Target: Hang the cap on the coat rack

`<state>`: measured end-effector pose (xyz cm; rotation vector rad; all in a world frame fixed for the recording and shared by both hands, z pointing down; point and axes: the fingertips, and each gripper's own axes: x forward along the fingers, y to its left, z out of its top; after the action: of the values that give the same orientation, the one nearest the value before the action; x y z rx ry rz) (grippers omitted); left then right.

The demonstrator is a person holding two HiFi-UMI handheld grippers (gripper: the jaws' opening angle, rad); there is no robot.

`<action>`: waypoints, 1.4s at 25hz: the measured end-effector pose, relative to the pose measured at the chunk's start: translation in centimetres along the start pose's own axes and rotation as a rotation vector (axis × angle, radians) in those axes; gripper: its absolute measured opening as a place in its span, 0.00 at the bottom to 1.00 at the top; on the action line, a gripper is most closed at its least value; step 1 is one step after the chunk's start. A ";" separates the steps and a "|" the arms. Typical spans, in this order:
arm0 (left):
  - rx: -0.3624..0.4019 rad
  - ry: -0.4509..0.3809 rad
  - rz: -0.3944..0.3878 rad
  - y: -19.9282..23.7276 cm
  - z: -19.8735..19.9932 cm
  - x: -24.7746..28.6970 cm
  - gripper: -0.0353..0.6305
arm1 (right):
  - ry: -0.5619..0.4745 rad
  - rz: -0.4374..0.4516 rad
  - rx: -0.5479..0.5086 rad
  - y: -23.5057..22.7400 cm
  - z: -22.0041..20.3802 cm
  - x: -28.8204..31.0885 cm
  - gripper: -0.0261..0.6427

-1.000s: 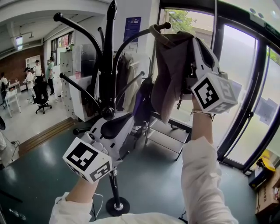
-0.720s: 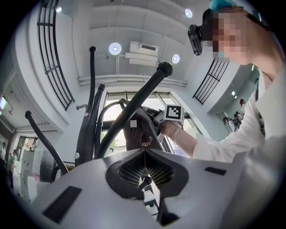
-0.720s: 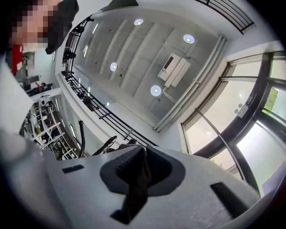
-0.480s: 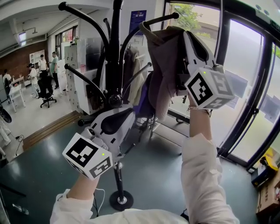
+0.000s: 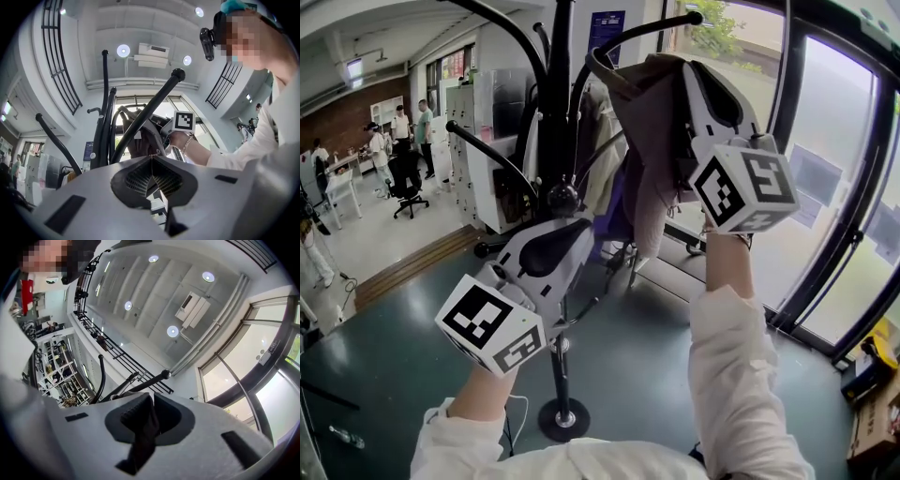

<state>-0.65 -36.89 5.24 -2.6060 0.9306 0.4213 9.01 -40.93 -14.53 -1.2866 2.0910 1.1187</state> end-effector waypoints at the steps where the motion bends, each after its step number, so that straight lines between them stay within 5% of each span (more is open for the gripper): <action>1: -0.004 0.002 0.001 -0.1 0.1 0.1 0.08 | 0.010 0.007 -0.006 0.1 -0.2 0.1 0.07; 17: -0.031 0.002 0.021 0.0 -1.2 -0.6 0.08 | 0.024 0.030 -0.048 2.6 -0.7 -1.8 0.07; 35: -0.015 -0.026 0.026 -2.7 -2.8 -3.1 0.08 | 0.075 0.099 0.019 7.7 -4.1 -9.5 0.07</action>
<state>-0.73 -34.37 9.49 -2.5979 0.9570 0.4701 6.83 -37.44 -2.34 -1.2455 2.2368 1.1050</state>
